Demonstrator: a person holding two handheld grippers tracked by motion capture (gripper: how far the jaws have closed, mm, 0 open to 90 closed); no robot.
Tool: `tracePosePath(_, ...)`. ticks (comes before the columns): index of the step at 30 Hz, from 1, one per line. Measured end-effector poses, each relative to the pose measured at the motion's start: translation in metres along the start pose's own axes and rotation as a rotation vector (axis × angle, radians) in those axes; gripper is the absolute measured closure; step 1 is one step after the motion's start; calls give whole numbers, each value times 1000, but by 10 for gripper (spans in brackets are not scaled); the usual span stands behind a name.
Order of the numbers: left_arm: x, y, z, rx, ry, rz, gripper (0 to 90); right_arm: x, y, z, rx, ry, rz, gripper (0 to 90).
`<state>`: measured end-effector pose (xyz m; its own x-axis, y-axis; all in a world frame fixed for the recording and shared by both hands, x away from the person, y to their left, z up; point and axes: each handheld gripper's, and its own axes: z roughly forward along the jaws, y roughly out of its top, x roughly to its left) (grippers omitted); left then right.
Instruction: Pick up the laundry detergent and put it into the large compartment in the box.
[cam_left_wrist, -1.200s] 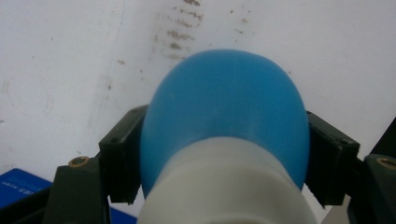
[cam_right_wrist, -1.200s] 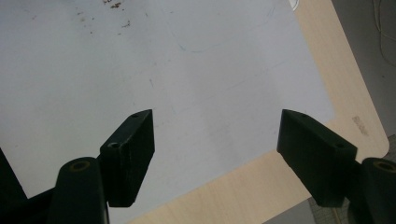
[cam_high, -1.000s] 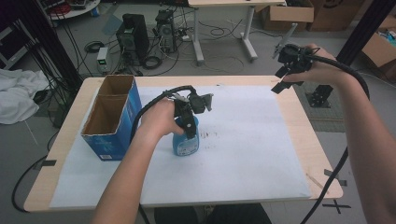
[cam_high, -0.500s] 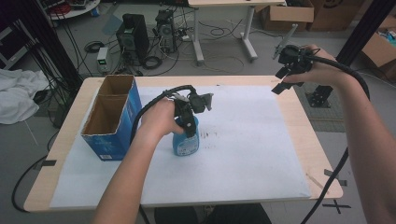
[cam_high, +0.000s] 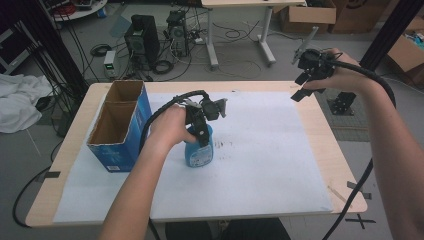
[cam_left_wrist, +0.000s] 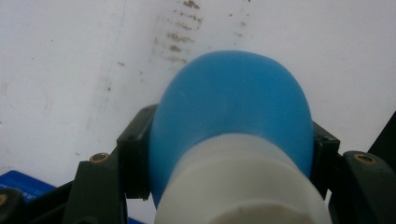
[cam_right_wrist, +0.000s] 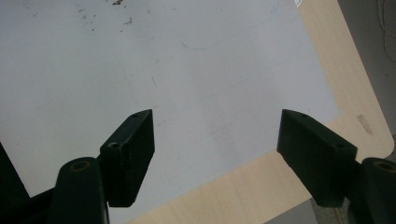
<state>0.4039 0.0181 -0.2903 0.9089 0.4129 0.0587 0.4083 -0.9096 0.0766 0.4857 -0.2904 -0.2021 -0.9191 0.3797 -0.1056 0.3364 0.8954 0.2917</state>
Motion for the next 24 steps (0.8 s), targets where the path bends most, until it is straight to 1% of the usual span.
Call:
tracePosePath(6,1,0,0,5,-4,2,374,0,0,0,1,-1,4,277)
tracePosePath(10,0,2,-1,25,-1,4,376,0,1,0,1,0,3,277)
tracePosePath(12,0,2,-2,30,1,0,377,0,2,1,3,0,2,277)
tracePosePath(14,0,2,-7,28,-3,-3,377,1,3,1,3,1,0,277)
tracePosePath(16,0,1,-12,20,-7,-14,377,1,4,1,6,0,-3,277)
tracePosePath(18,1,-1,-18,5,-12,-33,377,2,6,0,2,0,-1,277)
tracePosePath(20,1,-2,-24,3,-11,-41,377,3,7,0,3,-1,-7,278)
tracePosePath(24,3,-3,-39,21,-15,-84,378,3,8,-2,0,-2,-10,278)
